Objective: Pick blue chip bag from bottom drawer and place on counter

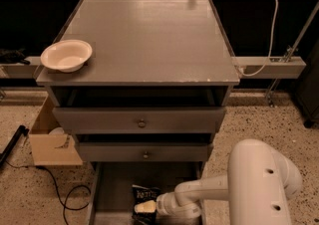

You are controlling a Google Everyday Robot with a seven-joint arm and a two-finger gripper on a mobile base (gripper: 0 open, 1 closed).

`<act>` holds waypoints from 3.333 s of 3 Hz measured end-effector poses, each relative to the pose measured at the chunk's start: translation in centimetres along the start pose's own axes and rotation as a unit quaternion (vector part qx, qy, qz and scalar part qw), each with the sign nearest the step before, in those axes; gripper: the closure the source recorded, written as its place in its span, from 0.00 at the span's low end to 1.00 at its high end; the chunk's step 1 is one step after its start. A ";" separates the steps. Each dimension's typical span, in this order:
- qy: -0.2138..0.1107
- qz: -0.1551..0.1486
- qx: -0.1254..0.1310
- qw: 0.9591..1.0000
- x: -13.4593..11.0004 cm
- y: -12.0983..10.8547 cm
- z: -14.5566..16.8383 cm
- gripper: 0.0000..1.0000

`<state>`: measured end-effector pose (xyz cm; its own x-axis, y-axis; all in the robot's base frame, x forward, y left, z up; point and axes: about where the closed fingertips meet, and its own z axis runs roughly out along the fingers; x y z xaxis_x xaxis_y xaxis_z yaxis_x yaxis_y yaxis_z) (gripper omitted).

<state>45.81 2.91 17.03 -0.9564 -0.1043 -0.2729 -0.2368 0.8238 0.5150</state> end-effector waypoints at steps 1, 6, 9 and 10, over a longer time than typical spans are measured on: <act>-0.001 0.007 0.019 1.000 -0.2 -0.4 0.0 0.00; -0.005 -0.048 -0.056 0.997 -2.0 -1.0 -0.2 0.00; 0.001 -0.028 -0.026 0.999 0.3 -0.4 0.6 0.00; 0.017 -0.006 -0.005 1.000 0.8 0.4 1.8 0.00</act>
Offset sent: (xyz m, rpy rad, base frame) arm 0.0161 -0.0070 0.0047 -0.1386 -0.0232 -0.0867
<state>45.26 4.14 15.51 -0.9586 -0.1325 -0.2521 -0.2496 0.8171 0.5197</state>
